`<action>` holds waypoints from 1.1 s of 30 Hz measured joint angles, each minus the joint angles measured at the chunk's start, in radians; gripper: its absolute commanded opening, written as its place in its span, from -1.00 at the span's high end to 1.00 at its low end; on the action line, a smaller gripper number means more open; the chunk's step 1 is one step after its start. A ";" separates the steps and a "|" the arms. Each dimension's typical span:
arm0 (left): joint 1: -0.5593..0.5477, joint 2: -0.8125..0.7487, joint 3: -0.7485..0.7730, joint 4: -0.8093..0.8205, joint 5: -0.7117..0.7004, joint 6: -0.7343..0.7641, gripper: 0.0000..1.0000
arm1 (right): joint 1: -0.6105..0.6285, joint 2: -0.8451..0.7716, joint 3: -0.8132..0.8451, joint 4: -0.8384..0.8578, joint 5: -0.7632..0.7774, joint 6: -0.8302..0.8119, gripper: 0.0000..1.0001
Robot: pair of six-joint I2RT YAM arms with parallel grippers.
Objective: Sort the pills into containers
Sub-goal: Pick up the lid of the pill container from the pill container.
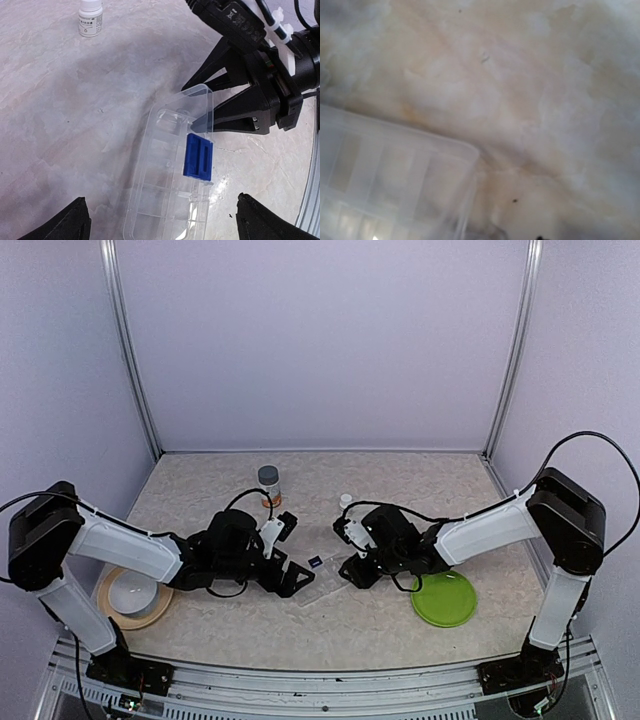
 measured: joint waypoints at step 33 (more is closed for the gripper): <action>0.076 0.009 -0.023 0.036 -0.135 -0.113 -0.93 | 0.015 0.010 0.010 -0.002 0.000 -0.038 0.06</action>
